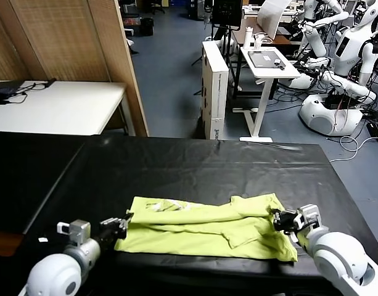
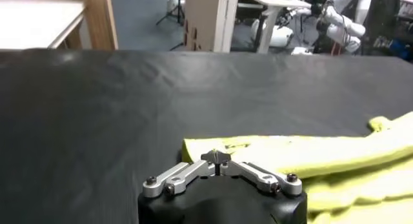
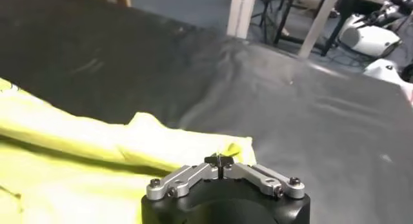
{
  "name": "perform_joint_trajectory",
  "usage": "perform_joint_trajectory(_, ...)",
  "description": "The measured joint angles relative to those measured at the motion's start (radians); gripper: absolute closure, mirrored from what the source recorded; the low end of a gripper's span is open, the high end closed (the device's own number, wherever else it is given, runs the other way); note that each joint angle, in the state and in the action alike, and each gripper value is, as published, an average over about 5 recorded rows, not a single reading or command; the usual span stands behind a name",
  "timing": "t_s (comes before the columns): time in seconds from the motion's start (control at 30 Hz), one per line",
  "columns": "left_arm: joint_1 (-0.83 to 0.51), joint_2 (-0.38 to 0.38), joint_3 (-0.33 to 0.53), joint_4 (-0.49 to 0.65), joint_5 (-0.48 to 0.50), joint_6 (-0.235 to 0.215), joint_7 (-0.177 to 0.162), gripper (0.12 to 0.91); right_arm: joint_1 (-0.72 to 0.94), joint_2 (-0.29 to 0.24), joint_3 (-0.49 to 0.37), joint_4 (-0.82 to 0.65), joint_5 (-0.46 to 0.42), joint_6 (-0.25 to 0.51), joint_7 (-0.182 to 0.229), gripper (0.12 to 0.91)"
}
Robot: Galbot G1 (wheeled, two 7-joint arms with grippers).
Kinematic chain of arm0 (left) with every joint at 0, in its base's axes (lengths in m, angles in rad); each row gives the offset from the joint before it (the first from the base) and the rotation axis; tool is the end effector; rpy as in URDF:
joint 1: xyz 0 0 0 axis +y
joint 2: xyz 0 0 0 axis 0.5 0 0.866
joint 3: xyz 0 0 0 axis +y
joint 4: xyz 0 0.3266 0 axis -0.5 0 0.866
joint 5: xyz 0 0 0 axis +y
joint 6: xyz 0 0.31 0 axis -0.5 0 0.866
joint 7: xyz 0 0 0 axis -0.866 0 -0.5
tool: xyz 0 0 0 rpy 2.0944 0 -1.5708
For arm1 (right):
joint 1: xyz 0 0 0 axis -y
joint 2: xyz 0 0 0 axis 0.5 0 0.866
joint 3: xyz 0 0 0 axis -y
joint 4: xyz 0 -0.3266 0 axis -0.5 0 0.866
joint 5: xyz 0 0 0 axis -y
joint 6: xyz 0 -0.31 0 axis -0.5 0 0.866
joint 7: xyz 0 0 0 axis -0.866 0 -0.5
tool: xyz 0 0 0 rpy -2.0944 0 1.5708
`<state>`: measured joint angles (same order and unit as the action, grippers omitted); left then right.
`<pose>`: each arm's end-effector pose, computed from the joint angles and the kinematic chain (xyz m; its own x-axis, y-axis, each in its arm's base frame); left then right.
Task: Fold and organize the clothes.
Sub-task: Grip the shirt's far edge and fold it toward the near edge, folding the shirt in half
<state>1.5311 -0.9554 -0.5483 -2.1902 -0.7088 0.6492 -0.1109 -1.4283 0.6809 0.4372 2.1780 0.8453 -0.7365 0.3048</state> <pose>0.1693 0.0897 -0.2202 -0.7836 0.2485 0.5694 0.2375 0.9667 -0.0951 0.1940 -0.1025 -0.1977 -0.7221 -0.1262 0.6801 -0.2807 0.9521 -0.1214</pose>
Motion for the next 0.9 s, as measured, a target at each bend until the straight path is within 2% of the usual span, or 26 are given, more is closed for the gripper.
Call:
perform_joint_trajectory(0.17,0.026,-0.004,-0.017,-0.006,0.007,-0.002,0.001,0.884,-0.026,0.001,0.004,0.006,-0.001,0.000,0.017,0.885)
perform_joint_trajectory(0.47,0.041,-0.011,-0.041,0.003,0.014,-0.009,-0.013,0.884,-0.060,0.005,0.010,0.027,0.007,0.000,0.017,0.885)
perform_joint_trajectory(0.6,0.050,-0.016,-0.043,-0.004,0.008,-0.004,-0.034,0.884,-0.071,0.003,0.022,0.045,0.014,0.000,0.015,0.851)
perform_joint_trajectory(0.7,0.058,-0.021,-0.044,-0.016,0.004,0.007,-0.049,0.860,-0.079,0.001,0.034,0.064,0.021,0.000,0.014,0.729)
perform_joint_trajectory(0.77,0.062,-0.023,-0.046,-0.024,0.004,0.018,-0.055,0.786,-0.085,0.001,0.043,0.078,0.030,0.000,0.015,0.616)
perform_joint_trajectory(0.9,0.067,-0.029,-0.050,-0.038,0.002,0.047,-0.076,0.546,-0.099,0.009,0.073,0.107,0.061,0.000,0.016,0.369)
